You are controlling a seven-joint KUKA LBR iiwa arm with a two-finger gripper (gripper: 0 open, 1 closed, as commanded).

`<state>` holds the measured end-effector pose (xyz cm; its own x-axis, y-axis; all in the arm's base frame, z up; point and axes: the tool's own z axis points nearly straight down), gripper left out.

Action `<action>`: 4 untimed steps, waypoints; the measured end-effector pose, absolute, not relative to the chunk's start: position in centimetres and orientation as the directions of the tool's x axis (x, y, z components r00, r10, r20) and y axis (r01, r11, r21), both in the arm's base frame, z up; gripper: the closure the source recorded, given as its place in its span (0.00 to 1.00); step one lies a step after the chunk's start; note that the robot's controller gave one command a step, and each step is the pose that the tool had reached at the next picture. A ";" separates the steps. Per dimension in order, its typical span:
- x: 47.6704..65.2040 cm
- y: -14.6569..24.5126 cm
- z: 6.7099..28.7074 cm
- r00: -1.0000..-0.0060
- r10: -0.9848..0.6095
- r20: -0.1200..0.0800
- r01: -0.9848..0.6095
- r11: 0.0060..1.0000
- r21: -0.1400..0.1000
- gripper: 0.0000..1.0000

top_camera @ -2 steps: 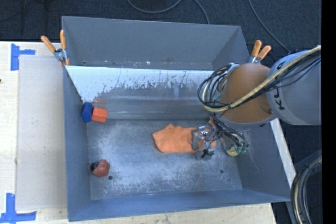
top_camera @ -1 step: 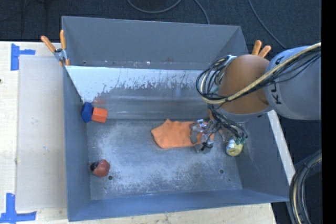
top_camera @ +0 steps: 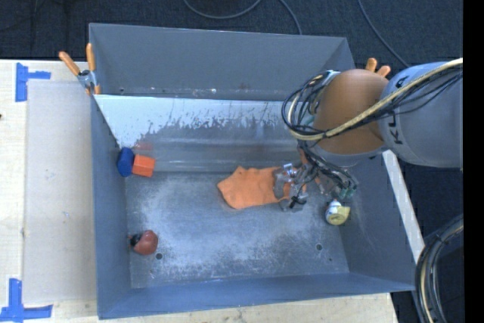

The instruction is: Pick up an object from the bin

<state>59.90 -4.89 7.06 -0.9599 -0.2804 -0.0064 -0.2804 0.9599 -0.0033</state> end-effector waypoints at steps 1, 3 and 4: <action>60.5 -5.0 7.0 -0.960 -0.281 -0.004 -0.281 0.960 -0.002 1.00; 61.3 -4.4 7.0 -0.945 -0.328 -0.006 -0.328 0.945 -0.002 1.00; 61.3 -4.3 10.7 -0.947 -0.321 -0.004 -0.321 0.947 -0.002 1.00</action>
Offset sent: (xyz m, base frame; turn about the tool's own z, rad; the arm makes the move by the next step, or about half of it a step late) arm 0.0077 0.0101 -0.0004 -0.0653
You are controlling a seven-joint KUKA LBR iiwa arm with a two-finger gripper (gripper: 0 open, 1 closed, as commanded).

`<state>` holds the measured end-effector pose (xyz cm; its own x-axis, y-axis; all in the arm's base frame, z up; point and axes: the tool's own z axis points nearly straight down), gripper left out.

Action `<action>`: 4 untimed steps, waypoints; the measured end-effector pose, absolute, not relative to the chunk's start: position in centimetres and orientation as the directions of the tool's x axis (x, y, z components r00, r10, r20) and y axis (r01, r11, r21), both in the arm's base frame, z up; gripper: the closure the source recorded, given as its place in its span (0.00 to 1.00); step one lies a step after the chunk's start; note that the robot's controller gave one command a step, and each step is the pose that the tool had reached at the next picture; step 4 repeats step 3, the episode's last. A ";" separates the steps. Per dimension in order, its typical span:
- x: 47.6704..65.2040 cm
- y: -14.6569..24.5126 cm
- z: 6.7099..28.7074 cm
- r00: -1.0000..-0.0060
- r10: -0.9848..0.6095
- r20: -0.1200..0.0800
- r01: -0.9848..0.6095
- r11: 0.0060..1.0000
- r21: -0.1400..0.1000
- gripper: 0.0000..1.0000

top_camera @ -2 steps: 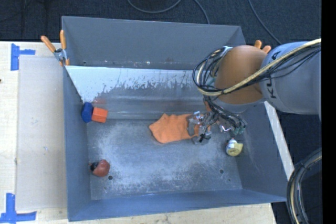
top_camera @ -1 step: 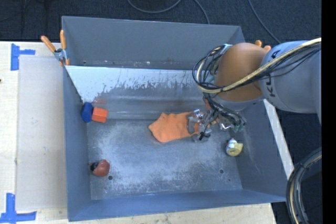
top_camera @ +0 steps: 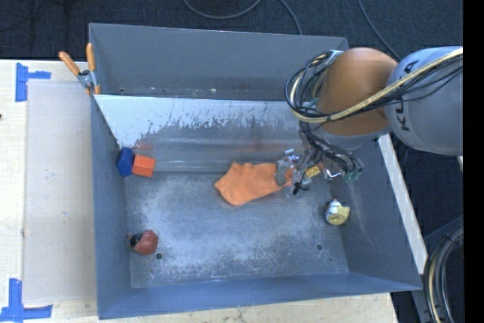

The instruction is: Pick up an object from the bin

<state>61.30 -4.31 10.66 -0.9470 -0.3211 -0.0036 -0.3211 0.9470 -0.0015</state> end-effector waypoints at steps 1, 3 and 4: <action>60.8 -3.7 15.0 -0.937 -0.350 -0.005 -0.350 0.937 -0.001 1.00; 61.4 -3.4 17.6 -0.921 -0.389 -0.005 -0.389 0.921 -0.001 1.00; 61.4 -3.4 17.6 -0.921 -0.389 -0.005 -0.389 0.921 -0.001 1.00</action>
Offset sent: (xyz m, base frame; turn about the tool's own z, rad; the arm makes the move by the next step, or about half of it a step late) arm 0.0040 -0.0165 0.0705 -0.0482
